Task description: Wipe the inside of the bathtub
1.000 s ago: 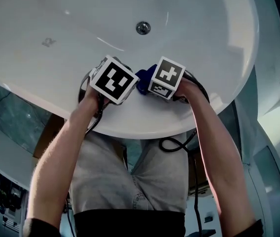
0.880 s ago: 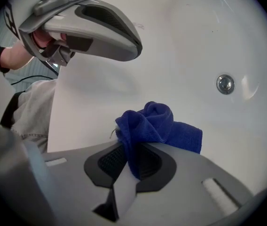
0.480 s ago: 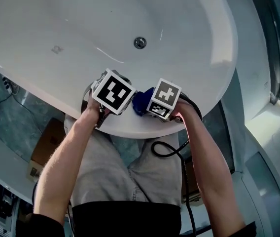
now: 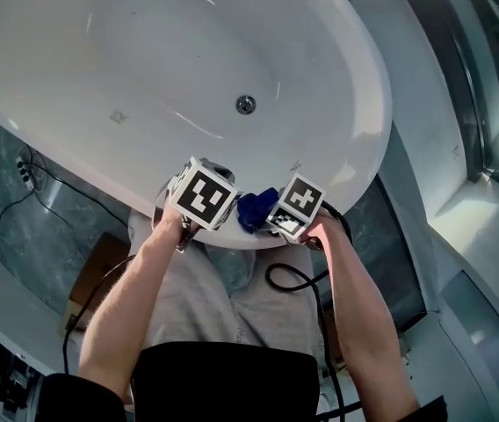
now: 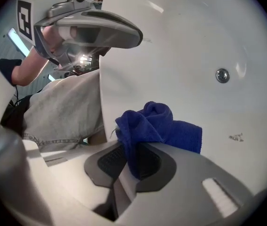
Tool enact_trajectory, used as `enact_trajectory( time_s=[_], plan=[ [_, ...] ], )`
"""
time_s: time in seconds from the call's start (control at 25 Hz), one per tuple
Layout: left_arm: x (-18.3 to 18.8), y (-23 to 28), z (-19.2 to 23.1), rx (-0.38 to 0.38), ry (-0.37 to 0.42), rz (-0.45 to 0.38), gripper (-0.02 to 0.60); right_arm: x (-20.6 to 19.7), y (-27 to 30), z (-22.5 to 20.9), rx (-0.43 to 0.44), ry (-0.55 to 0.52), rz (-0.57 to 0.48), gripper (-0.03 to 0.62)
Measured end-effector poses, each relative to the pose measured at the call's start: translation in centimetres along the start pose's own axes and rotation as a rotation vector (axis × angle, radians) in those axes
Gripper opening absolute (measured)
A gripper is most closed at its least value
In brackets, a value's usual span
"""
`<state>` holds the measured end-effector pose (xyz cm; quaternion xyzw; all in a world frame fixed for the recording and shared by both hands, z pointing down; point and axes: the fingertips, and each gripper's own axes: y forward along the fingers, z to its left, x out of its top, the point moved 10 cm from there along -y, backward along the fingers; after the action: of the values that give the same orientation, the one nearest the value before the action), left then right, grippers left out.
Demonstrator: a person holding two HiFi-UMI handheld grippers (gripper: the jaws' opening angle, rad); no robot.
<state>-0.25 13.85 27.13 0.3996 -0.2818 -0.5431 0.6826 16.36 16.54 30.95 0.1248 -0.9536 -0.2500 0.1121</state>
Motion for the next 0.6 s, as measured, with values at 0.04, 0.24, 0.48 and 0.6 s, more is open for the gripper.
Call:
enact_trajectory(
  time_s=[0.04, 0.24, 0.48, 0.6],
  plan=[
    [-0.1, -0.4, -0.2, 0.002, 0.005, 0.003, 0.005, 0.0, -0.1, 0.5, -0.007, -0.001, -0.014, 0.046],
    [0.0, -3.2, -1.7, 0.007, 0.026, -0.036, 0.005, 0.1, -1.0, 3.0, -0.062, 0.022, -0.096, 0.048],
    [0.9, -7.7, -1.7, 0.052, 0.047, -0.132, 0.005, 1.8, -3.6, 5.9, -0.122, 0.06, -0.284, 0.048],
    [1.1, -10.2, -2.0, 0.068, 0.041, -0.161, 0.006, 2.3, -5.0, 7.5, -0.194, 0.027, -0.33, 0.048]
  ],
)
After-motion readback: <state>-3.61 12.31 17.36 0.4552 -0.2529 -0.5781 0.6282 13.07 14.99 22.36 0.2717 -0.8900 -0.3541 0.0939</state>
